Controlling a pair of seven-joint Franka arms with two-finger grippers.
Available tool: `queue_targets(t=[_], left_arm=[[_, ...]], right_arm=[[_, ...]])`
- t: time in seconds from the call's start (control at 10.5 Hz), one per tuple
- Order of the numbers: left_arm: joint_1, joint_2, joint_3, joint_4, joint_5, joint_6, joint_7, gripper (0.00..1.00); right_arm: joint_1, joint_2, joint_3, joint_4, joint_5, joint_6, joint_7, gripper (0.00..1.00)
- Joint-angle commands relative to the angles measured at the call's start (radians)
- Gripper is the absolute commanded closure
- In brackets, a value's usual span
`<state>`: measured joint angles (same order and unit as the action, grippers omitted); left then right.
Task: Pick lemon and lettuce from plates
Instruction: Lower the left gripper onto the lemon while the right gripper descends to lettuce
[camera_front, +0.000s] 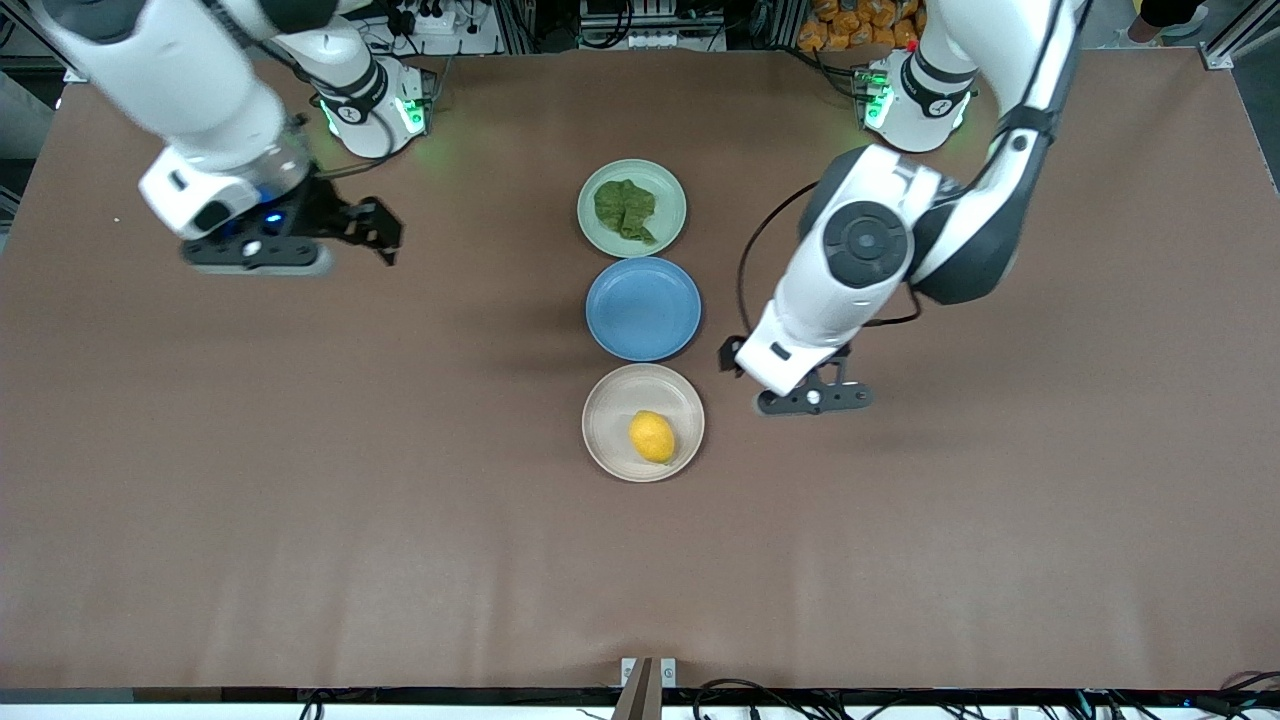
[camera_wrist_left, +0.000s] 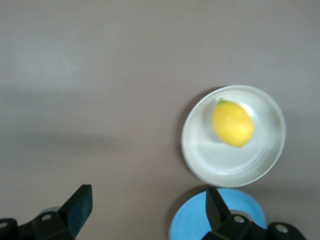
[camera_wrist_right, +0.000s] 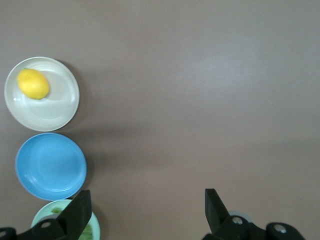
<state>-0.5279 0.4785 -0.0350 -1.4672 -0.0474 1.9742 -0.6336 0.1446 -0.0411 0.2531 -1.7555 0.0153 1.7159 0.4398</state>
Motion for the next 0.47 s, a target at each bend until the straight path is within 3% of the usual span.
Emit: queue_targets(t=[0.0,0.38], left_arm=[[-0.061,0.086,0.009,0.039,-0.020,0.157,-0.156,0.00],[-0.144,0.202,0.012,0.041,-0.019,0.398,-0.311,0.00]], right_arm=[[-0.013,0.003,0.141,-0.013,0.002,0.016,0.173,0.00],[-0.014,0.004,0.326,-0.148,-0.005,0.143,0.334,0.00]])
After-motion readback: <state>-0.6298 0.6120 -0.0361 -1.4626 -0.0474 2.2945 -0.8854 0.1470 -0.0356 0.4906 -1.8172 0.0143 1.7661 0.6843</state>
